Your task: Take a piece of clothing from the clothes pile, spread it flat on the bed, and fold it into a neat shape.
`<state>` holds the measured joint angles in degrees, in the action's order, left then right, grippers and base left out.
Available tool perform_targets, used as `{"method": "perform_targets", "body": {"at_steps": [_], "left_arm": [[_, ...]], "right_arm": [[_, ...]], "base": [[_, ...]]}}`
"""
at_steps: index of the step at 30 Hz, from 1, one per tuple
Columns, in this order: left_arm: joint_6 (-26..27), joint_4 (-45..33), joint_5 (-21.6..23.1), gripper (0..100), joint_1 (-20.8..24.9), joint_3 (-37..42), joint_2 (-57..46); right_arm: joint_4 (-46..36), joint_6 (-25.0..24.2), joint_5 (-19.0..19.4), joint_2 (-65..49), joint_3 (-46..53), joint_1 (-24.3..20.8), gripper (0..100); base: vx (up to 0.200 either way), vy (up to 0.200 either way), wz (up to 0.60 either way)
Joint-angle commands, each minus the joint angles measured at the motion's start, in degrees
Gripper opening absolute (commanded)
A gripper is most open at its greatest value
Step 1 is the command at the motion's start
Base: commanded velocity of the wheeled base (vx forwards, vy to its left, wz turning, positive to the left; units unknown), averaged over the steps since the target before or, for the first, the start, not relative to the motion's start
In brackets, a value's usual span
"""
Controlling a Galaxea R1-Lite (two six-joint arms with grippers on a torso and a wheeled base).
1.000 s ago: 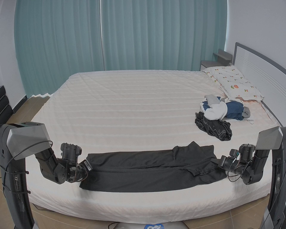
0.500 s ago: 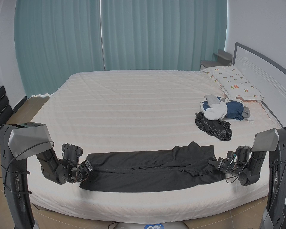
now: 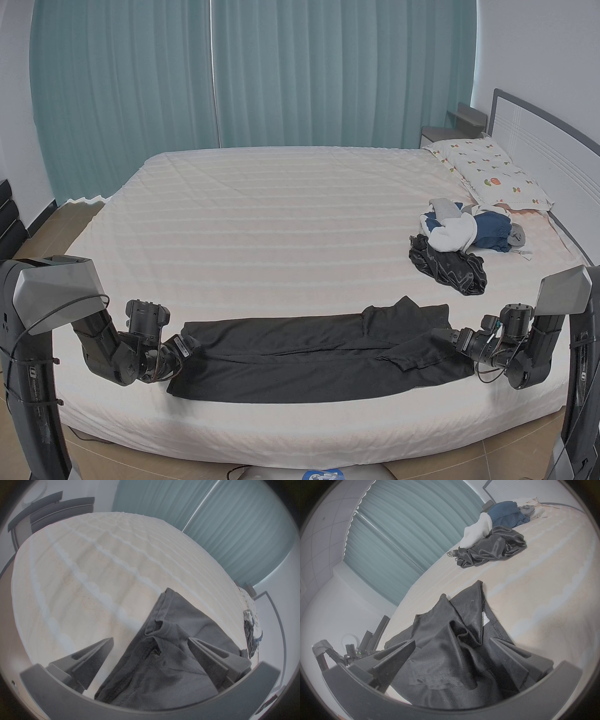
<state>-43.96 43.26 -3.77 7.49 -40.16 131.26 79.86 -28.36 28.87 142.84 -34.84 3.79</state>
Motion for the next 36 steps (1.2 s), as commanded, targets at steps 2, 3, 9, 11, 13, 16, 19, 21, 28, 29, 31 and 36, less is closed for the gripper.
{"method": "perform_targets", "body": {"at_steps": [2,3,9,11,13,16,19,21,28,29,31,36], "left_arm": [[-1.22,-0.02,-0.01,100,-1.42,-0.01,-2.50],[-1.22,-0.02,0.08,100,-1.68,-0.27,-2.94],[-1.39,0.15,0.87,100,-2.12,-1.94,-3.46],[-1.30,0.24,1.13,100,-2.04,-2.21,-3.20],[-1.13,0.15,2.27,100,-2.04,-2.47,-2.85],[-0.86,0.15,4.82,100,-2.04,-3.26,-2.32],[-0.34,-0.11,7.11,100,-2.04,-5.02,-1.53],[1.68,-0.29,7.81,100,-2.04,-5.99,-0.47],[6.43,-0.20,7.28,100,-1.68,-6.95,2.69],[6.43,-0.29,7.19,100,-1.68,-7.74,3.30],[6.43,-0.29,7.11,100,-1.68,-8.01,3.39],[6.17,-0.11,7.02,0,-1.68,-7.39,3.04]], "right_arm": [[0.12,-1.88,0.05,-3.62,1.44,0.60,100],[0.12,-2.49,0.05,-4.15,1.44,0.69,100],[0.12,-4.52,-0.04,-5.20,1.18,1.04,100],[0.03,-5.13,-0.04,-4.76,0.83,1.04,100],[0.03,-5.39,-0.04,-4.23,0.65,0.95,100],[0.03,-5.48,-0.04,-3.88,0.74,0.52,100],[0.03,-5.48,-0.04,-3.53,0.91,0.43,100],[0.03,-5.48,-0.04,-3.44,1.09,0.34,100],[-0.06,-5.48,-0.04,-3.27,0.83,0.34,100],[-0.14,-5.48,-0.04,-2.65,0.12,0.34,100],[-0.14,-5.48,-0.13,-2.21,-0.40,-0.01,100],[-0.67,-5.48,-0.74,-2.04,-1.19,-0.72,100]], "base": [[0.000,0.000,0.00],[0.000,0.000,0.00],[0.000,0.000,0.00],[0.000,0.000,0.00],[0.000,0.000,0.00],[0.000,0.000,0.00],[0.000,0.000,0.00],[0.000,0.000,0.00],[0.000,0.000,0.00],[0.000,0.000,0.00],[0.000,0.000,0.00],[0.000,0.000,0.00]]}}
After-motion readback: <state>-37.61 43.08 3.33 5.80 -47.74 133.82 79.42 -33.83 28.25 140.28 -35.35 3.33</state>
